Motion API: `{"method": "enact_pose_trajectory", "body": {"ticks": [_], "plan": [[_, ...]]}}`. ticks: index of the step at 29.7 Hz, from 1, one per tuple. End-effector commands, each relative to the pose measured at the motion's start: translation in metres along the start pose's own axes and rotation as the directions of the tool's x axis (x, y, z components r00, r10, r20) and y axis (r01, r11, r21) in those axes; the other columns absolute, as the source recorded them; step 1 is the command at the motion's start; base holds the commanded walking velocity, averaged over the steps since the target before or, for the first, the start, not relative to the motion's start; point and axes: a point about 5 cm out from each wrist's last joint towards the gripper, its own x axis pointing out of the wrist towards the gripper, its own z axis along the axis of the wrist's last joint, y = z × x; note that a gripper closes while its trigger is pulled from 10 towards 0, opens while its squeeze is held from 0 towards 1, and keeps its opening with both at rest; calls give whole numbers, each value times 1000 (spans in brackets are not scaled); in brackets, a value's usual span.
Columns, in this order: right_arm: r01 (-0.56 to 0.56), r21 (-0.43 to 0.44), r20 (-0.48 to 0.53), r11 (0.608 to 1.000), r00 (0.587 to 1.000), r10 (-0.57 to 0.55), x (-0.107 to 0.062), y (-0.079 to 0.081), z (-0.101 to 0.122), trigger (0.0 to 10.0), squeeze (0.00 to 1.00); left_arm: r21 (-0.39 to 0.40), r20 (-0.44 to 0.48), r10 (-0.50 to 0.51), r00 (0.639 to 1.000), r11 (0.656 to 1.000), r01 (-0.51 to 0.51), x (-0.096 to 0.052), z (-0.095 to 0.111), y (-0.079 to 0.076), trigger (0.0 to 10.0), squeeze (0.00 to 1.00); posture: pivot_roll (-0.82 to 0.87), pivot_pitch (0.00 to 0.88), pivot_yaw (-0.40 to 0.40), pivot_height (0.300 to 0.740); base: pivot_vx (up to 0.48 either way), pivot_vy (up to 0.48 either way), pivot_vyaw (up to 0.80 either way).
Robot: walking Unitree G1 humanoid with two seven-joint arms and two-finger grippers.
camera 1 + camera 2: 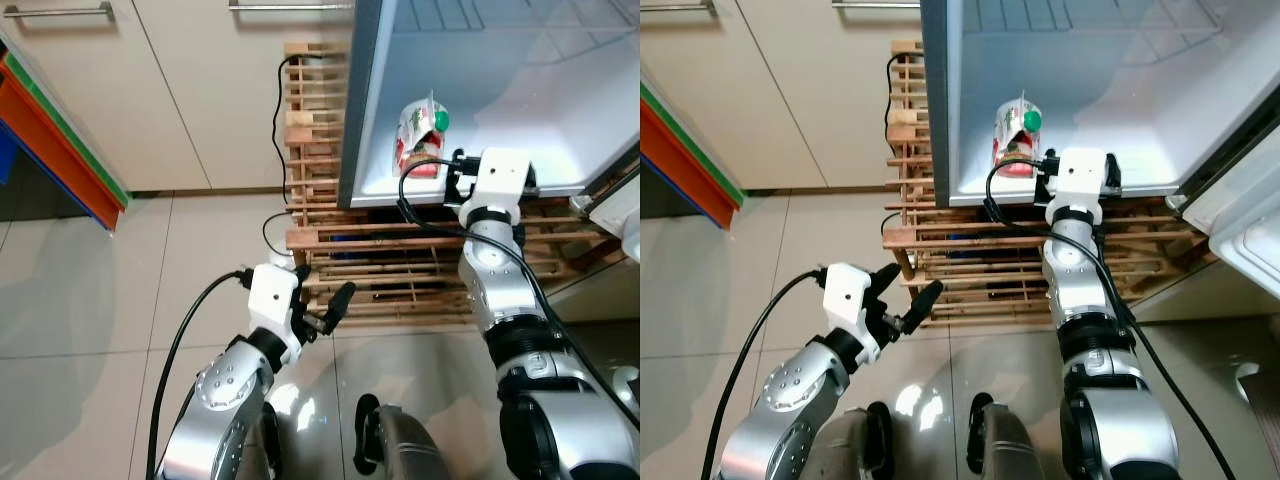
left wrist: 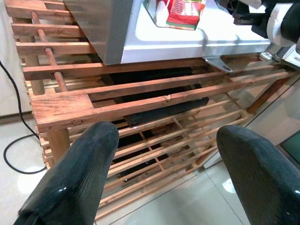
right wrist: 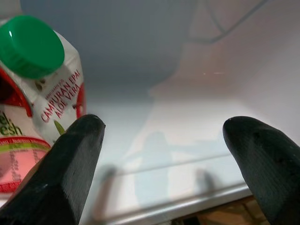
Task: Restocking fridge
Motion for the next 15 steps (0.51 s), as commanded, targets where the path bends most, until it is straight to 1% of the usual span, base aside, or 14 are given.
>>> {"method": "enact_pose_trajectory", "body": {"ticks": [1,6,11,15], "plan": [[4,0,-39,1000,999,-4,2,-3,-5,10000,0,-2,-19,-11,1000,1000,11,-3,-5,-3,10000,0,189,262,-12,740,0,0,0],[-26,-1,-83,1000,996,26,10,4,-3,10000,0,0,-20,-8,1000,1000,8,-3,-4,-3,10000,0,204,263,-21,740,0,0,0],[-61,-6,-90,998,994,60,13,11,0,10000,0,-1,-21,-3,1000,1000,3,-4,-5,-3,10000,0,210,263,-25,740,0,0,0],[-127,-20,-91,992,988,125,14,22,4,10000,0,-6,-22,-2,1000,1000,2,-5,-6,-5,10000,0,214,265,-30,740,0,0,0]]}}
